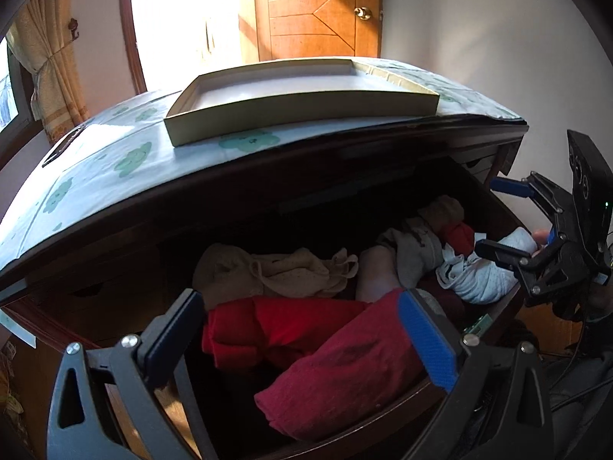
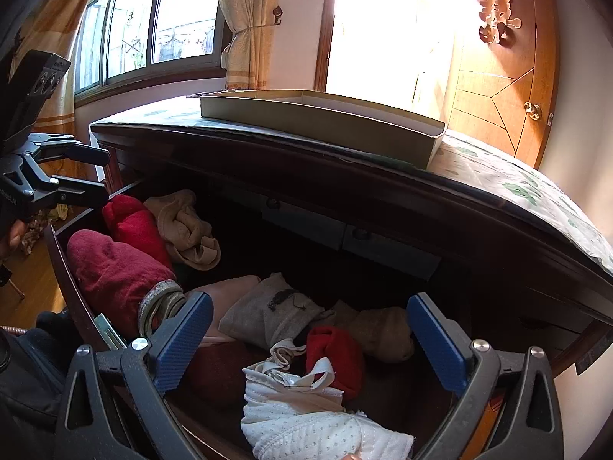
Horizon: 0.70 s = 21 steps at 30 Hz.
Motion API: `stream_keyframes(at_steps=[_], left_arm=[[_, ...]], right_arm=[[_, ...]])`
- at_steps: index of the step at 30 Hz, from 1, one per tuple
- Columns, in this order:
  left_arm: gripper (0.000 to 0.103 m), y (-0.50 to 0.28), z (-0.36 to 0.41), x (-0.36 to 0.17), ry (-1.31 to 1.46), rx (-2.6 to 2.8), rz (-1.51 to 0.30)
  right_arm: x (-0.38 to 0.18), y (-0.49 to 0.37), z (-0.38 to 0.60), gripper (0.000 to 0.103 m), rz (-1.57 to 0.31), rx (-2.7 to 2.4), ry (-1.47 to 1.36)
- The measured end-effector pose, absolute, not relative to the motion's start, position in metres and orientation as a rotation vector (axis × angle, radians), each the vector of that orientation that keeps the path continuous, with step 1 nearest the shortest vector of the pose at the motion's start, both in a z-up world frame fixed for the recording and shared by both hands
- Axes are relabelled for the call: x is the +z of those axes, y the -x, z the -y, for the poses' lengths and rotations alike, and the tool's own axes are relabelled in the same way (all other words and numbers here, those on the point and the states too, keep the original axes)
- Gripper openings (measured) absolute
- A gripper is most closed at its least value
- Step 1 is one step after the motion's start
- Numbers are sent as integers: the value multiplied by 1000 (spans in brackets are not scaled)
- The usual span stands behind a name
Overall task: Take underwear out of drawer
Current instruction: 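Lower both tools toward the clothes inside the open drawer, then grasp the red sock with the left tool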
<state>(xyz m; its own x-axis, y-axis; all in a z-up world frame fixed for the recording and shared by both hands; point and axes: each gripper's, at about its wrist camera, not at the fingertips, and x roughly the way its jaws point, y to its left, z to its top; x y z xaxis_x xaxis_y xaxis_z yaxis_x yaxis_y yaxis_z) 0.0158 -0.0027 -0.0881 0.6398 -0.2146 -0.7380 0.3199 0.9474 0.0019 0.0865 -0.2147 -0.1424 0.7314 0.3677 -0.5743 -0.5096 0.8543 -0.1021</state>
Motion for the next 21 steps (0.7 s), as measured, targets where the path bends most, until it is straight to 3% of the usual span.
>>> stream_keyframes(at_steps=[6,16,21], left_arm=[[101,-14,13,-98,-169,-382,-898],[85,-23,27,-119,-167,-472,-1037],[84,-28,31,-125,-176,-492,-1070]], right_arm=[[-143,-86,215,103,-576,487,269],[-143,-86,219,103,-568,492,242],[-142,-87,220,103,-565,497,234]])
